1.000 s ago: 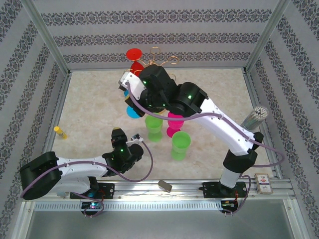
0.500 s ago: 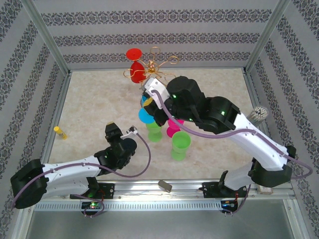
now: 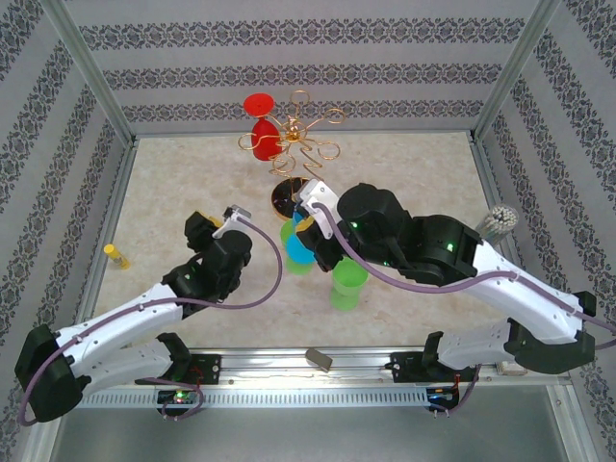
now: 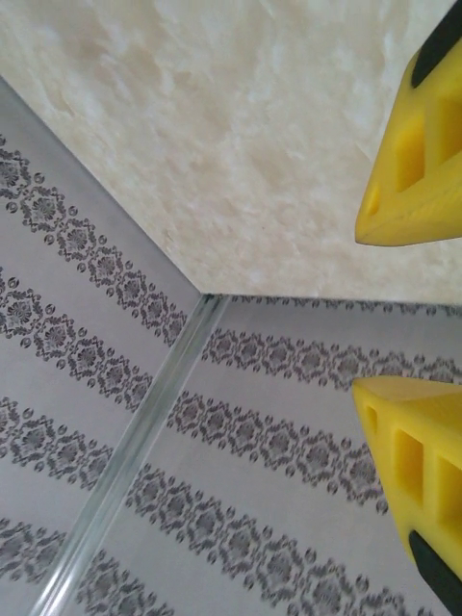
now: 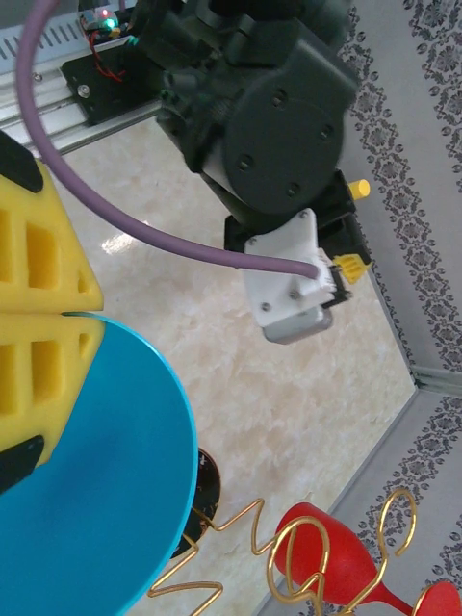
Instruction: Take the wine glass off the wine glass rack
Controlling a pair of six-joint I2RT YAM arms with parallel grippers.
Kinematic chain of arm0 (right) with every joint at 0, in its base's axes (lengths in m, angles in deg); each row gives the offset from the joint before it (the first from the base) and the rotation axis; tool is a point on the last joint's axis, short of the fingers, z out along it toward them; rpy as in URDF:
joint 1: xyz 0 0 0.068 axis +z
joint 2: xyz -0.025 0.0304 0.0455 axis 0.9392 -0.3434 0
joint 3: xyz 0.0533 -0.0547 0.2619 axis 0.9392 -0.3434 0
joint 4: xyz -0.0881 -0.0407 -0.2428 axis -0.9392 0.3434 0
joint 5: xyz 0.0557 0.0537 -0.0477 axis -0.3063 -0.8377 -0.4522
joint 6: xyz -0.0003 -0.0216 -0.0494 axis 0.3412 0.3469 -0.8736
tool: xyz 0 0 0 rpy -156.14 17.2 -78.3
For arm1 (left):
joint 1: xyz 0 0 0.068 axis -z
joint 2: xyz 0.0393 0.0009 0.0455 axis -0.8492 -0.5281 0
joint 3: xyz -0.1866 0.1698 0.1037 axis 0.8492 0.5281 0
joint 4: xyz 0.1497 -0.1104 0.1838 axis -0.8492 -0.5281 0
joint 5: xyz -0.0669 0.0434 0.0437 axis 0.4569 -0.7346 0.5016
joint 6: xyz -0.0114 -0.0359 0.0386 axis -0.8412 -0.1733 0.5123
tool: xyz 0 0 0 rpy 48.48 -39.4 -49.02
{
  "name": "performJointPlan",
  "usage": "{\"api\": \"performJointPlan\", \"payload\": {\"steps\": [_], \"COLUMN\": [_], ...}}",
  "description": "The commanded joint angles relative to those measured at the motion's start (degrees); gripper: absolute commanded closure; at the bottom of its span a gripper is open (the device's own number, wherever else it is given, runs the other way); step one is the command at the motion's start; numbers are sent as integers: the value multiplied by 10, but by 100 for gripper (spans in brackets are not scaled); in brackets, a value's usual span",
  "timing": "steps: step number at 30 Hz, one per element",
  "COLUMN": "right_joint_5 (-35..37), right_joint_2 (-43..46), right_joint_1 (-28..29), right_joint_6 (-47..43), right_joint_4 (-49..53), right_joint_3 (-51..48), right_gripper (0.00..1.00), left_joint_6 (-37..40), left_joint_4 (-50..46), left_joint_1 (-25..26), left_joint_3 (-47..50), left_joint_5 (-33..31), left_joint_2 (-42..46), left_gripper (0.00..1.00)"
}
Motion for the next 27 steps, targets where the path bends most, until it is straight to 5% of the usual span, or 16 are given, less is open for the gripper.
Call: {"api": "performJointPlan", "payload": {"steps": [1, 14, 27], "right_joint_5": [50, 122, 168], "right_joint_2": [23, 47, 28], "right_joint_1": [22, 110, 180], "right_joint_6": [25, 81, 113], "right_joint_4": [13, 32, 20], "right_joint_3": [-7, -55, -96], "right_gripper": [100, 100, 100], "left_joint_6": [-109, -337, -454], "left_joint_4": [-88, -200, -216], "left_joint_1": [-20, -120, -194], "left_joint_3": [-28, -98, -115], "left_joint_5": [57, 225, 352], "left_joint_2": [5, 30, 29], "left_gripper": [59, 59, 57]}}
